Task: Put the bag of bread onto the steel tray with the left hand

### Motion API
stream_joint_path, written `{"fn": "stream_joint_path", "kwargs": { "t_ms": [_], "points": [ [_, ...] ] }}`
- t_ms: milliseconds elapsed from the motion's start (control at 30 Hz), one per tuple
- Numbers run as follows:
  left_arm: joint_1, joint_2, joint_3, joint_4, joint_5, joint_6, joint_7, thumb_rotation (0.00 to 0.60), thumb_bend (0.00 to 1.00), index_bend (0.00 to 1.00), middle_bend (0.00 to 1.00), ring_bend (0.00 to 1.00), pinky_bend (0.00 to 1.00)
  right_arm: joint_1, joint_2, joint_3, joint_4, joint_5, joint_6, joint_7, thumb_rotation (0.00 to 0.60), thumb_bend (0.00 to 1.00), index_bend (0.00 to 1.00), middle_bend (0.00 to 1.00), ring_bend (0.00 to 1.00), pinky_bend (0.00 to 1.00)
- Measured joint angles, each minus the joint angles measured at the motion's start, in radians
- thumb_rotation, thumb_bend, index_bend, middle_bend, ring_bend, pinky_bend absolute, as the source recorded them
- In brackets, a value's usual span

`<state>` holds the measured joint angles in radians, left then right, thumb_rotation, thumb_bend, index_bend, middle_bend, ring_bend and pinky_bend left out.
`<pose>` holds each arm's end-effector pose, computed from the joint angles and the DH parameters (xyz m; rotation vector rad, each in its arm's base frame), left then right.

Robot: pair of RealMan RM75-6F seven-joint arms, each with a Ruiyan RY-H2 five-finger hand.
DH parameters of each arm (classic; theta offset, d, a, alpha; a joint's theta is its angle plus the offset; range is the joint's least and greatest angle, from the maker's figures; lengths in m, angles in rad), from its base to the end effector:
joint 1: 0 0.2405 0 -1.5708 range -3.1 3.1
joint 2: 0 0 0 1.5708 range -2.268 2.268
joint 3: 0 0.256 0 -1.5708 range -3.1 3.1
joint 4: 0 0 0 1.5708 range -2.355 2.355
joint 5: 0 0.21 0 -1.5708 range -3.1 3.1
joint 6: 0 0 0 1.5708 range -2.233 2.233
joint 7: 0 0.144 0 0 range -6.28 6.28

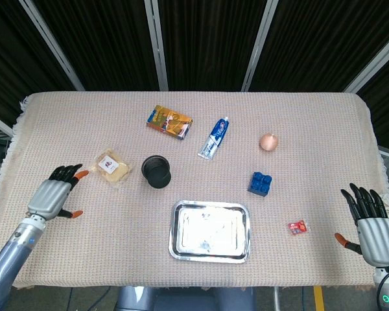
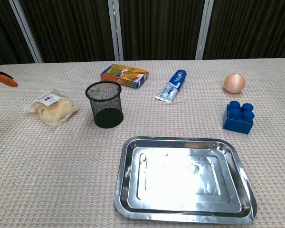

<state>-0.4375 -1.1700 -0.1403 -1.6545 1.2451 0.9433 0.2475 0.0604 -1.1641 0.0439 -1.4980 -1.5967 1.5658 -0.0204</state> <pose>-0.2584 0.2874 0.0891 -1.7535 -0.9985 -0.6863 -0.3166 -0.1725 0.1591 1.4341 -0.7570 0.9159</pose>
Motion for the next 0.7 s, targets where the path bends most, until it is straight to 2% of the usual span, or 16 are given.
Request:
{"fn": "stream_joint_path", "kwargs": {
  "t_ms": [267, 700],
  "points": [
    [-0.138, -0.098, -0.057, 0.109, -0.148, -0.109, 0.104, 0.587, 0.04, 0.05, 0.00, 0.00, 0.00, -0.006, 0.003, 0.001, 0.000, 0.009, 0.003, 0.000, 0.600, 0.00, 0.07, 0.00, 0.00, 0.02],
    [-0.288, -0.249, -0.071, 0.305, -0.364, -0.207, 0.231, 0.600, 0.04, 0.05, 0.00, 0.00, 0.00, -0.012, 0.004, 0.003, 0.005, 0.020, 0.003, 0.001, 0.600, 0.00, 0.07, 0.00, 0.00, 0.02]
  ]
}}
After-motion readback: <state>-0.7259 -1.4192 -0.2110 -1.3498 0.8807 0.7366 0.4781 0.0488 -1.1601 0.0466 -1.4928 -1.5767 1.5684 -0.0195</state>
